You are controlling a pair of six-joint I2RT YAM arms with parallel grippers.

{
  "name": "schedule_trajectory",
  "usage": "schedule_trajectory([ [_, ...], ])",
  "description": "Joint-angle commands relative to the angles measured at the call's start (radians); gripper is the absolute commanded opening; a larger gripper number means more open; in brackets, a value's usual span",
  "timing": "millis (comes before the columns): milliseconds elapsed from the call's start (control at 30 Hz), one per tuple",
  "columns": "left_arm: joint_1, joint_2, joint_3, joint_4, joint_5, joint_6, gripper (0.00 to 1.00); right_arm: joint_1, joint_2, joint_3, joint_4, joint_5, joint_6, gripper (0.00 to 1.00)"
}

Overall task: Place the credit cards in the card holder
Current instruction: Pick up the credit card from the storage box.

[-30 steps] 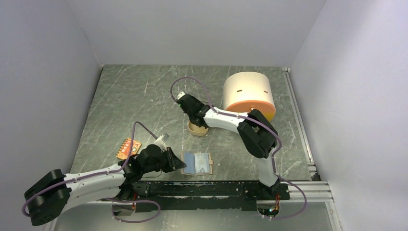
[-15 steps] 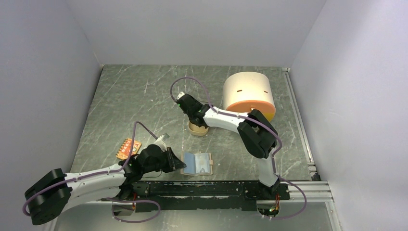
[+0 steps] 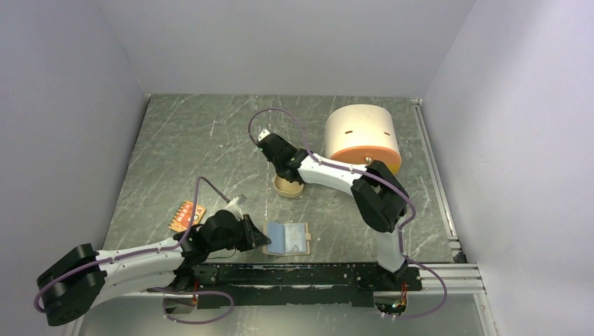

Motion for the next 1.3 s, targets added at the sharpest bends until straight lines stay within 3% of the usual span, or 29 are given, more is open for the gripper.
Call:
schedule_trajectory([
  [0, -0.004, -0.007, 0.021, 0.026, -0.001, 0.007, 0.14, -0.003, -0.027, 0.037, 0.001, 0.028, 0.003, 0.33],
  [100, -0.004, -0.004, 0.021, 0.027, 0.0, 0.008, 0.14, -0.003, -0.03, 0.041, -0.012, 0.005, 0.012, 0.27],
  [267, -0.004, -0.004, 0.022, 0.022, -0.005, 0.008, 0.14, 0.017, -0.056, 0.05, -0.103, -0.074, 0.066, 0.0],
  [500, -0.004, 0.005, 0.025, 0.007, -0.013, -0.001, 0.13, 0.066, -0.169, -0.004, -0.197, -0.226, 0.183, 0.0],
  [733, -0.003, 0.044, 0.009, 0.058, -0.029, -0.062, 0.13, 0.095, -0.308, -0.089, -0.27, -0.33, 0.443, 0.0],
  [1033, 0.013, 0.184, 0.061, 0.052, -0.023, -0.078, 0.15, 0.1, -0.652, -0.467, 0.007, -0.583, 0.808, 0.0],
  [1267, 0.019, 0.129, 0.024, 0.082, -0.004, -0.089, 0.26, 0.103, -0.816, -0.81, 0.317, -0.716, 1.107, 0.0],
])
